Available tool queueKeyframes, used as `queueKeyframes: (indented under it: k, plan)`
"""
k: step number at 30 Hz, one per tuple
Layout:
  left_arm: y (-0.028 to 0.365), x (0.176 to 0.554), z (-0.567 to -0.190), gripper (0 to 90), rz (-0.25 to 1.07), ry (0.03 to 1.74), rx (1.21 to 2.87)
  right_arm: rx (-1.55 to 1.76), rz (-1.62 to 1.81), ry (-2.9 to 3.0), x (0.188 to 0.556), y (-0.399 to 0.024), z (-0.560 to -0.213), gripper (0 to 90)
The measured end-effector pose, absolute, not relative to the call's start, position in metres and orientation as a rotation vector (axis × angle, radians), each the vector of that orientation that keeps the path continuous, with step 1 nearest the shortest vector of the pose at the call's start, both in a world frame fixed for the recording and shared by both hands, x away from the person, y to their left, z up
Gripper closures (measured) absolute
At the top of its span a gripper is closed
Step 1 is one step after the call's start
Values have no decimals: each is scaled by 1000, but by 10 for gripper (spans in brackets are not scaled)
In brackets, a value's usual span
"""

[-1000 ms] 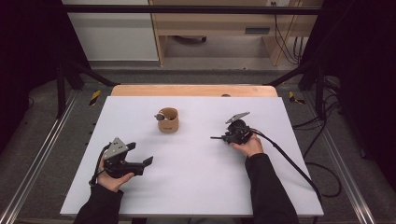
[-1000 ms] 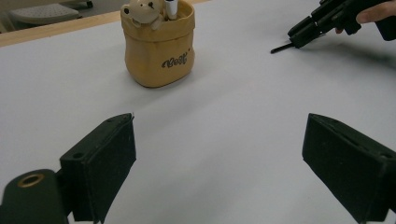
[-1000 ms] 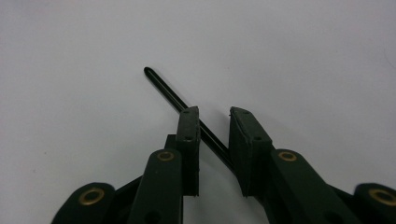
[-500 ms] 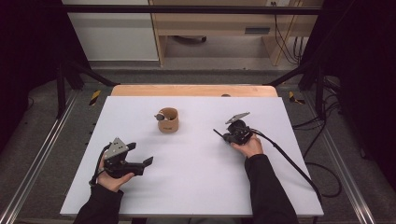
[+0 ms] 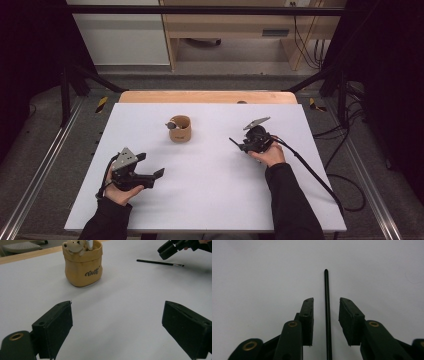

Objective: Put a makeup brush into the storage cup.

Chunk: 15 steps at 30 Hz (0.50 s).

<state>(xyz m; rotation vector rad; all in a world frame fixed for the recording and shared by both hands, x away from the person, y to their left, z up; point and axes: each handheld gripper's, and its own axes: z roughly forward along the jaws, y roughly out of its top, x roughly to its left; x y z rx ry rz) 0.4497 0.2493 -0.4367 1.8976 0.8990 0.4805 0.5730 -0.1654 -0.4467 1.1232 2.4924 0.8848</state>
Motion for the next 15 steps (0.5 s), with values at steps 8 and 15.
queueKeyframes:
  k: [8, 15]
  plan:
    - [250, 450, -436, 81, 474, 897, 1900, 1097, 787, 2549, 575, -165, -427, 622]
    - [250, 450, -436, 69, 467, 901, 1903, 1087, 655, 2608, 580, -163, -434, 622]
